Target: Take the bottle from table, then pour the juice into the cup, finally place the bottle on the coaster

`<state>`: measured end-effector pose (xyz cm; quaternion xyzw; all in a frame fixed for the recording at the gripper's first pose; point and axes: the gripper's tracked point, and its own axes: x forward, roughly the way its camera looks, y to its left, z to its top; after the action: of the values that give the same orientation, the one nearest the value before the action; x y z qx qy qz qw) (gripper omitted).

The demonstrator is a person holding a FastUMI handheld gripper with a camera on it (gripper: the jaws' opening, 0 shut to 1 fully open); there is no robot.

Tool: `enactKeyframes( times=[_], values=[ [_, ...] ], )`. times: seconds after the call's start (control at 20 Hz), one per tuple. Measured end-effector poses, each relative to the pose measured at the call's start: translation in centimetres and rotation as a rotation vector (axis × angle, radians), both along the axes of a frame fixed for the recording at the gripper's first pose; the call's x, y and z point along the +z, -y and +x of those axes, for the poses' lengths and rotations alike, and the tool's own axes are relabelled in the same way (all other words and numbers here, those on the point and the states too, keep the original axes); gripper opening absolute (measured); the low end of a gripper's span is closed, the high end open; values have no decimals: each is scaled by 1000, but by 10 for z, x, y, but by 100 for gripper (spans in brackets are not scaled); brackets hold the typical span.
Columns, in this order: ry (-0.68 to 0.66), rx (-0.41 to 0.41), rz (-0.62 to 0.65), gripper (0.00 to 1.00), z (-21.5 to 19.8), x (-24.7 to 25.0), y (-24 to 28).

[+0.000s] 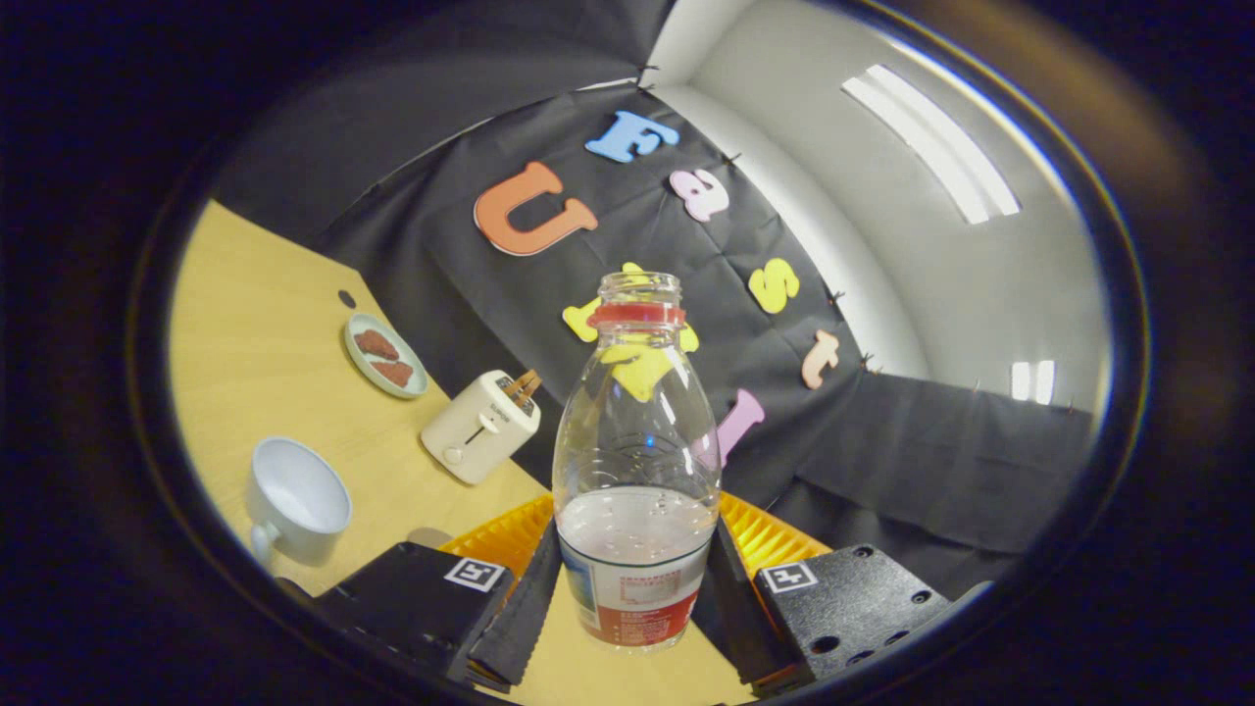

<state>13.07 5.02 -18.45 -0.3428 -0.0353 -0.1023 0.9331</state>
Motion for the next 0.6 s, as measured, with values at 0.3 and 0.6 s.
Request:
enactKeyframes(
  times=[0.3,0.6],
  values=[
    [-86,83,330,80,7,-27,1],
    [-70,142,513,80,21,-16,-4]
  ],
)
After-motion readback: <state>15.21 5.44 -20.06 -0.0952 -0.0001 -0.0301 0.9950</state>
